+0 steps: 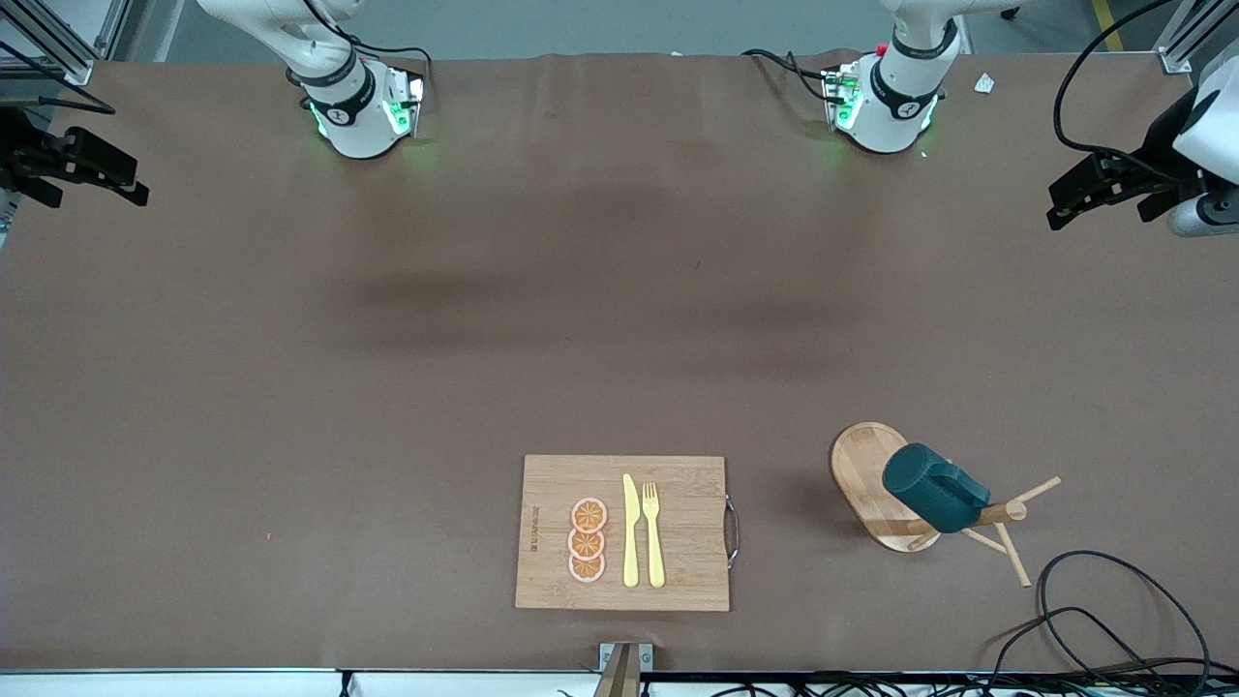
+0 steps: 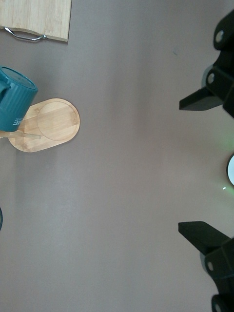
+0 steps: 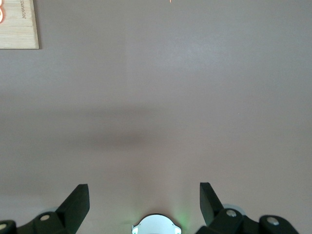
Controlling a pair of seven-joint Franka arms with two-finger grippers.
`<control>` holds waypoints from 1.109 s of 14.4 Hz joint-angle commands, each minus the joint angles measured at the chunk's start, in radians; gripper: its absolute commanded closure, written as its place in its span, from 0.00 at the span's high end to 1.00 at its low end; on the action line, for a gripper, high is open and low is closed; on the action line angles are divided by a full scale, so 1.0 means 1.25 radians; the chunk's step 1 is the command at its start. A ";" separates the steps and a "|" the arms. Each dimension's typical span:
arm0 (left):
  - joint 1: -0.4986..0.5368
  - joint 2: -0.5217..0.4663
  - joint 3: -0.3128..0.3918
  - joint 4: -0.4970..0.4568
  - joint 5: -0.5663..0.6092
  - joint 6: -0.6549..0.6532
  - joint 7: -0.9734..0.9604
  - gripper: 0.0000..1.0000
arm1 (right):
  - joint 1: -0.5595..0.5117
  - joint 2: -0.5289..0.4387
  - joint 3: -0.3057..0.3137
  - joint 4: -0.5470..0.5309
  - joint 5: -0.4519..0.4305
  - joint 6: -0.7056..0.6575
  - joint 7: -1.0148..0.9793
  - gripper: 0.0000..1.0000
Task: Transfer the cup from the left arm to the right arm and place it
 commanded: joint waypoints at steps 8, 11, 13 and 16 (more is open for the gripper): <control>0.040 0.089 0.022 0.079 -0.072 0.008 0.015 1.00 | -0.004 -0.021 0.001 -0.020 -0.002 0.006 -0.003 1.00; 0.039 0.128 0.025 0.094 -0.085 0.068 -0.012 1.00 | -0.004 -0.021 0.000 -0.020 -0.002 0.003 -0.003 1.00; 0.040 0.188 0.025 0.149 -0.087 0.088 -0.079 1.00 | -0.004 -0.020 0.000 -0.020 -0.002 0.006 -0.003 1.00; 0.029 0.262 0.025 0.190 -0.094 0.159 -0.213 1.00 | -0.004 -0.020 0.000 -0.020 -0.003 0.008 -0.003 1.00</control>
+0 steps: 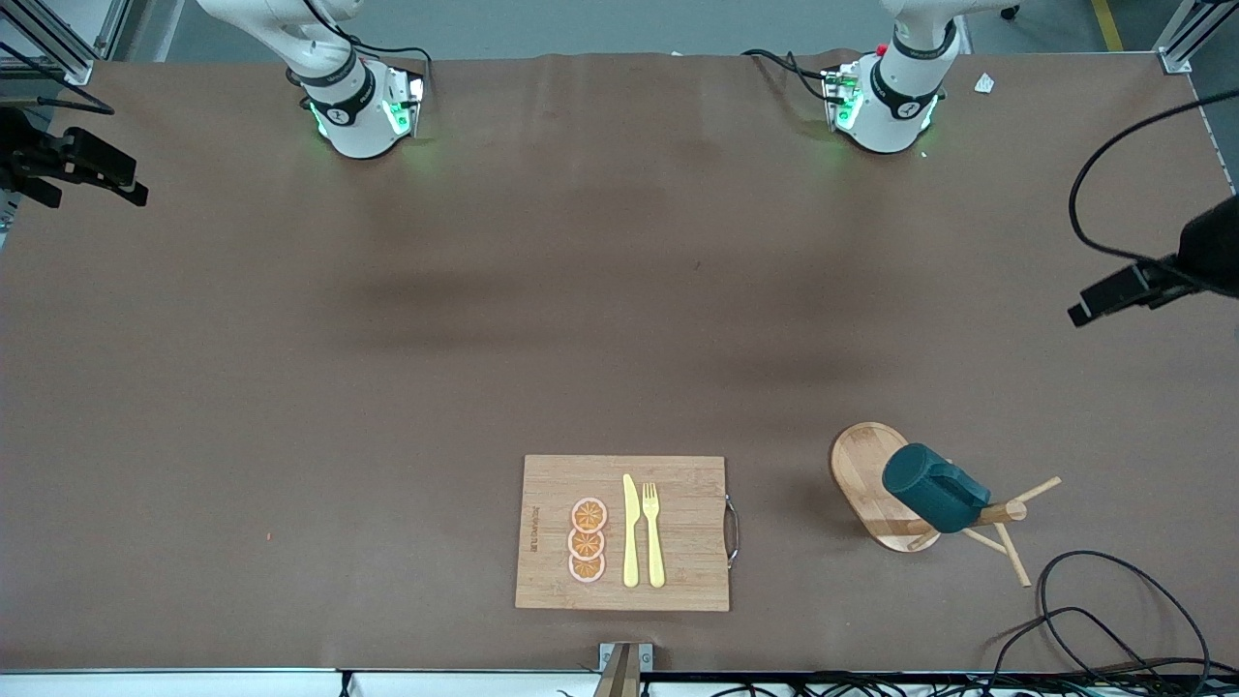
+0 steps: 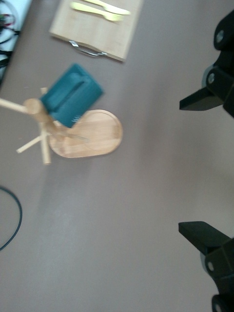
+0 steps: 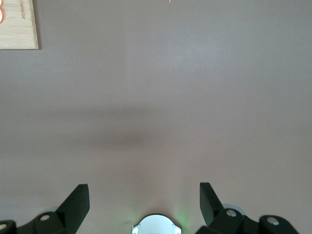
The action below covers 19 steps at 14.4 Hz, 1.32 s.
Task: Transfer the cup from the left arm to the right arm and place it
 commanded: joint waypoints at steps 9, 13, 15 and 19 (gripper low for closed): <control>-0.047 0.177 -0.009 0.058 -0.054 0.164 -0.397 1.00 | -0.003 -0.020 0.001 -0.019 -0.002 0.003 -0.001 1.00; -0.062 0.226 -0.009 0.060 -0.095 0.225 -0.528 1.00 | -0.003 -0.018 0.001 -0.019 -0.002 -0.006 -0.001 1.00; -0.069 0.247 -0.009 0.061 -0.119 0.264 -0.566 1.00 | -0.003 -0.018 0.001 -0.019 -0.002 -0.005 -0.001 1.00; -0.067 0.273 -0.008 0.060 -0.151 0.304 -0.581 1.00 | -0.006 -0.018 0.001 -0.019 -0.002 -0.006 -0.001 1.00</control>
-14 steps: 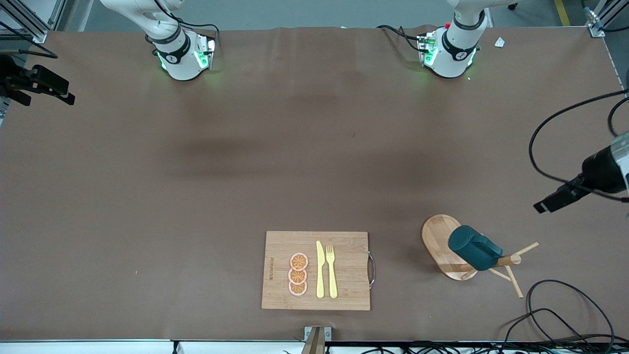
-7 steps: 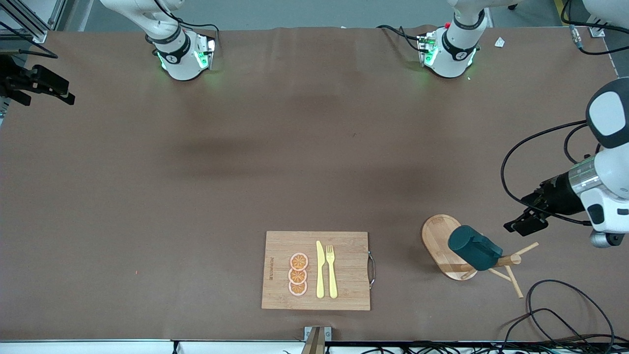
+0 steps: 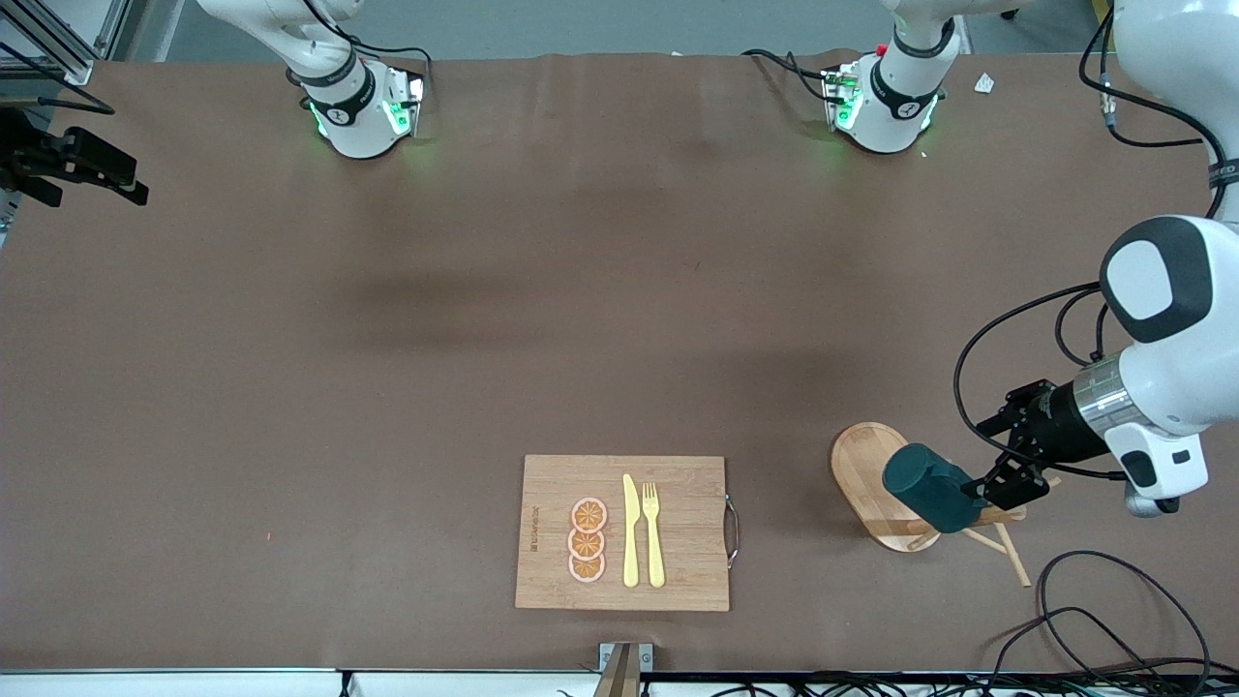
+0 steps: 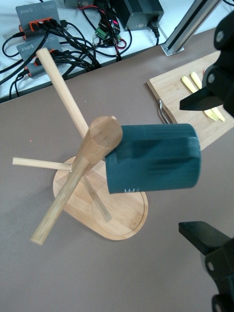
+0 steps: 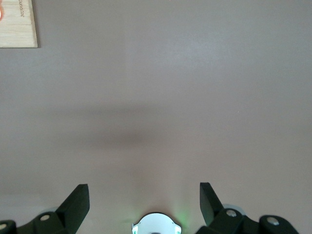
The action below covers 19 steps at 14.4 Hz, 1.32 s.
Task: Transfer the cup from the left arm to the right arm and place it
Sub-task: 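Reach the left gripper to the teal mug on the wooden stand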
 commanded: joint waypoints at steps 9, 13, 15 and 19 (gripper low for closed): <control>-0.002 0.044 0.003 0.022 -0.068 0.039 -0.043 1.00 | -0.006 -0.018 0.002 -0.018 -0.002 0.001 -0.002 1.00; -0.002 0.057 0.003 0.022 -0.068 0.043 -0.041 1.00 | -0.006 -0.018 0.002 -0.018 -0.002 0.001 -0.002 1.00; -0.002 0.062 0.003 0.022 -0.068 0.047 -0.038 1.00 | -0.006 -0.018 0.002 -0.018 -0.002 0.001 -0.002 1.00; -0.003 0.079 0.002 0.022 -0.069 0.080 -0.041 1.00 | -0.006 -0.018 0.002 -0.018 -0.002 0.001 -0.002 1.00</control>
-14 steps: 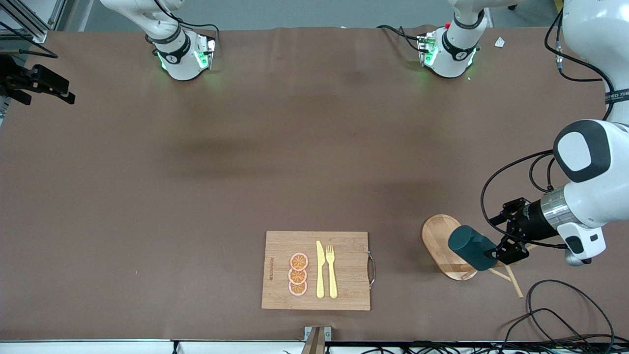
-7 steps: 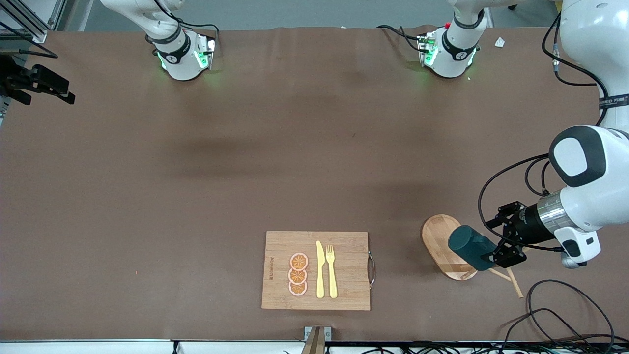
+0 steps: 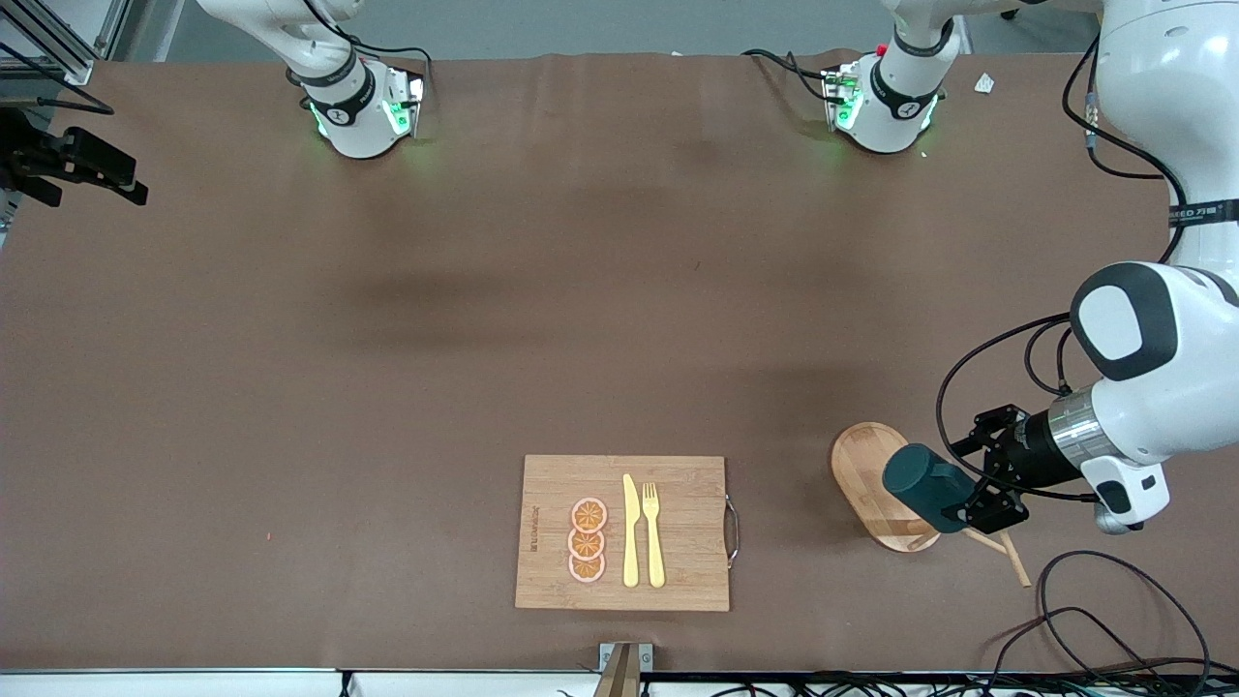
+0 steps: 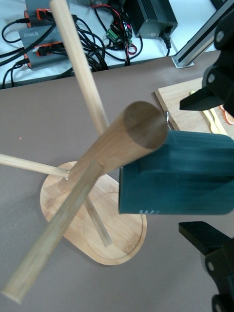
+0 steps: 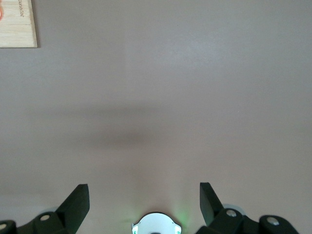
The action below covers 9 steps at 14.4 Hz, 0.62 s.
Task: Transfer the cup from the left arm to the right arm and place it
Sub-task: 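Reach the left gripper to the teal mug on the wooden stand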
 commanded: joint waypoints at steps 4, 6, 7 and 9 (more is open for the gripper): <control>-0.006 0.026 0.000 0.018 -0.013 0.016 -0.008 1.00 | -0.006 -0.018 0.003 -0.017 -0.002 0.001 -0.002 1.00; -0.006 0.029 0.001 0.018 -0.016 0.018 -0.008 1.00 | -0.006 -0.018 0.003 -0.017 -0.002 0.001 -0.002 1.00; -0.006 0.031 0.001 0.017 -0.016 0.019 -0.007 1.00 | -0.006 -0.018 0.003 -0.017 -0.002 0.001 -0.002 1.00; -0.008 0.037 0.000 0.018 -0.018 0.018 -0.007 1.00 | -0.006 -0.018 0.003 -0.017 -0.002 0.001 -0.002 1.00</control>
